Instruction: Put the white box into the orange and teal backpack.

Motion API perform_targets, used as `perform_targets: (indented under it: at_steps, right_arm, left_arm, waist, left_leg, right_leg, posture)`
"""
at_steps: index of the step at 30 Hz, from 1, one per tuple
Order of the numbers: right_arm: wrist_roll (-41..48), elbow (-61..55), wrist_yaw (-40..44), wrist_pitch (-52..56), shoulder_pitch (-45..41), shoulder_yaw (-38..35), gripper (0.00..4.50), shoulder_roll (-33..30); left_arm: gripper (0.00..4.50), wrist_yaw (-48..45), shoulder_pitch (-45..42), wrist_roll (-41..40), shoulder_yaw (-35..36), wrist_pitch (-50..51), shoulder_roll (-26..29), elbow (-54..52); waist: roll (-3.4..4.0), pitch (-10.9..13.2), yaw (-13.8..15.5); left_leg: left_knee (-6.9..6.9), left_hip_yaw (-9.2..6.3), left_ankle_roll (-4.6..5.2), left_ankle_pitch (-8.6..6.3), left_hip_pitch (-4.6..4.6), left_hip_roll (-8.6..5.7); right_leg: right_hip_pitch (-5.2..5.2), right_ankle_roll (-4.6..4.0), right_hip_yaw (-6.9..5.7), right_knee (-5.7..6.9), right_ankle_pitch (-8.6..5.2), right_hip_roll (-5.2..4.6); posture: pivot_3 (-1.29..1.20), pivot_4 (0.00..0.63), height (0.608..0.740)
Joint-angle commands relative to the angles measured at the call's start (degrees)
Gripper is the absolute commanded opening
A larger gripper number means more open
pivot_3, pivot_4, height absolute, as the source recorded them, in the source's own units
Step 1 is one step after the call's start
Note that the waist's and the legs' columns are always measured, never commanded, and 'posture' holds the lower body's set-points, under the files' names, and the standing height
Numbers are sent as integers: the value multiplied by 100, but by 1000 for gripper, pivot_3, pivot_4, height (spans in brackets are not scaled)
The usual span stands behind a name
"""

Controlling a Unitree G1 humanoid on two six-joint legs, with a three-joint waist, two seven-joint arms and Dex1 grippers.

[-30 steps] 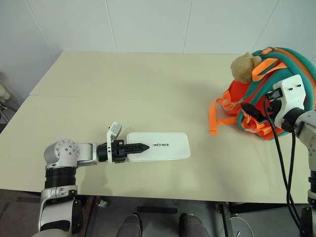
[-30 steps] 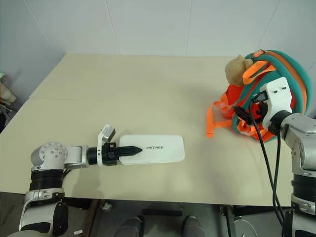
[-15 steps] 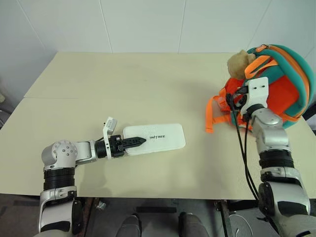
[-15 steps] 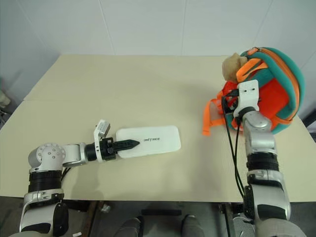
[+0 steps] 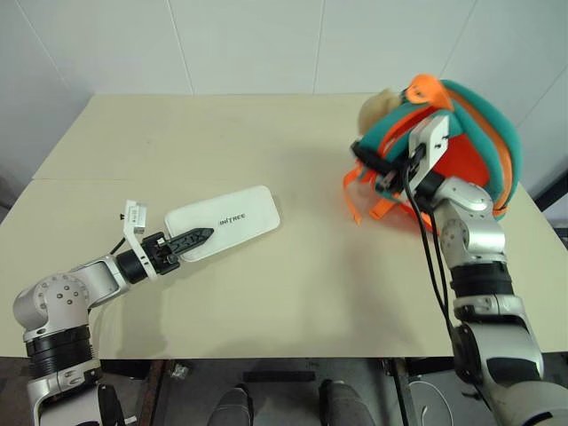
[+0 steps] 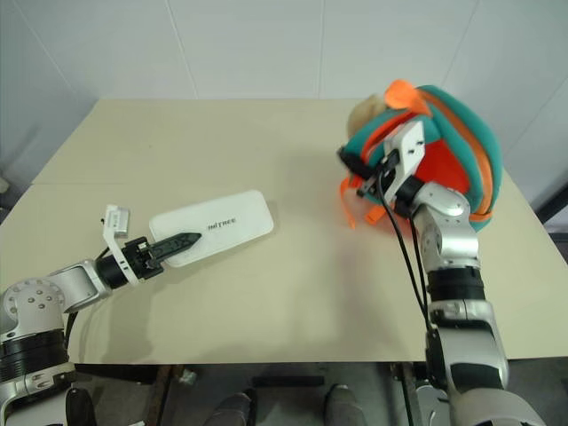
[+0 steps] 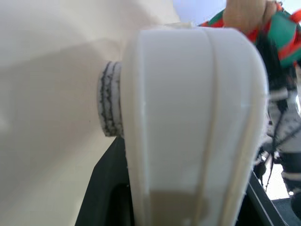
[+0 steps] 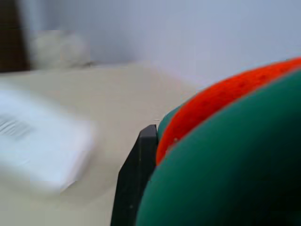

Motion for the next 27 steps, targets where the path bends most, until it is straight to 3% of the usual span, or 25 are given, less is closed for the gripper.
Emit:
perform_targets:
  at_steps: [1,9,16,23,27]
  right_arm:
    - [624,-1482,892,1065,196,384,13,-498]
    - [2430,-2881,1147,3141,323,-166,13,-1171]
    - [2887,-2637,1711,3881,235,-279,13,-1899]
    - [2282,-2031,2226,3535,169,44,13,-2253]
    - [2044,-1949,2209,3365,208,179,13,-2126]
  left_arm:
    - [1268,-116,-3,-266,251,-272,58,-222]
    - [1268,-835,500,-711,279,-615,274,-956]
    - [1268,-1042,802,-828,370,-1132,444,-1327]
    - [1268,-1152,991,254,-205,-2592,534,-1496]
    - [1268,-1158,868,293,-376,-3065,389,-1689]
  waist:
    - [1,1,38]
    - [-4,1,118]
    - [-7,3,134]
    - [-8,4,127]
    - [-9,4,130]
  left_leg:
    - [0,0,5,-3,-1,-1]
    - [2,2,20,-18,-1,2]
    - [6,9,30,-32,-3,3]
    - [8,20,33,-38,-4,6]
    - [8,22,32,-39,-7,8]
  right_leg:
    - [-1,0,0,-4,0,0]
    - [-2,-6,-1,-8,-4,0]
    - [-2,-16,-2,-18,-9,-1]
    - [-3,-17,-1,-24,-10,-1]
    - [-5,-18,-1,-25,-11,-1]
  posture:
    - [0,150,740]
    - [0,150,740]
    - [0,150,740]
    - [0,150,740]
    - [0,150,740]
